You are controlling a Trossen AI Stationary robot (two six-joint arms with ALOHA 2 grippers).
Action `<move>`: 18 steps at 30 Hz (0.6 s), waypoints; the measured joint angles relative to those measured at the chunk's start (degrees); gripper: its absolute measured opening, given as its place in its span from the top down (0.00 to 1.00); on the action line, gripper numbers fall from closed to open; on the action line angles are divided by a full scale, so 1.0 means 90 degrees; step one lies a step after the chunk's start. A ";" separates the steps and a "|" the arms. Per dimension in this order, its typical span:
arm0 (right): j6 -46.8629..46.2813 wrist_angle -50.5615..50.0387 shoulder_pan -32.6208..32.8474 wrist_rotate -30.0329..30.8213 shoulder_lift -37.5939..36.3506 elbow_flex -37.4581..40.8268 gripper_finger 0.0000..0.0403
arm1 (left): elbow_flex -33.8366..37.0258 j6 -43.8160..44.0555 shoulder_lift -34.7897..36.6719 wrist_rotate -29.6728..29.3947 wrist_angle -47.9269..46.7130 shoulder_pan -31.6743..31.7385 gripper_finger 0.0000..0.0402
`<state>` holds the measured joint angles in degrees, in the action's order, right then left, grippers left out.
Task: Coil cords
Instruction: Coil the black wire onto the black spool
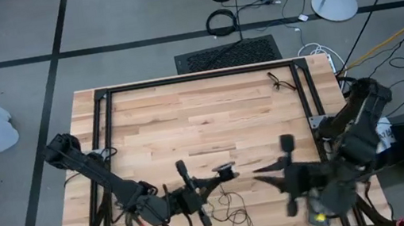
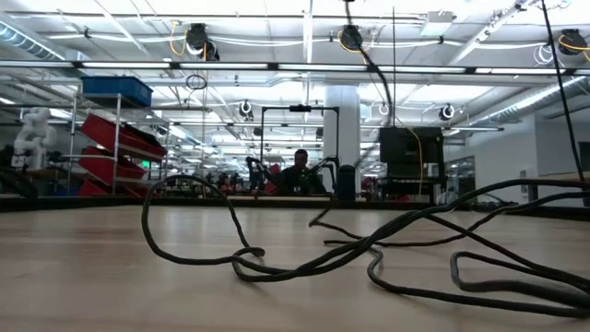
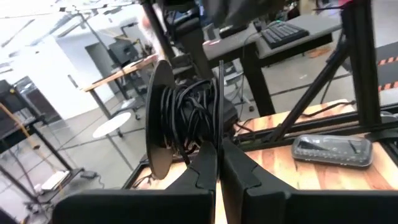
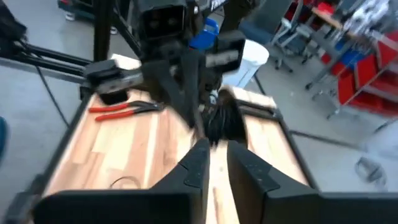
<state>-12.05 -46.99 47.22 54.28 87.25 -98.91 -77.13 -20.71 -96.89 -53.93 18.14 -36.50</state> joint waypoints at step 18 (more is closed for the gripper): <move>-0.3567 0.0953 0.1431 0.1913 0.0000 0.3072 0.79 | -0.0007 0.0445 0.1103 0.0622 -0.1245 -0.0257 0.99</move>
<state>-44.16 -38.42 60.10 71.50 87.24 -71.27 -77.19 -16.70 -86.96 -48.33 6.94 -38.82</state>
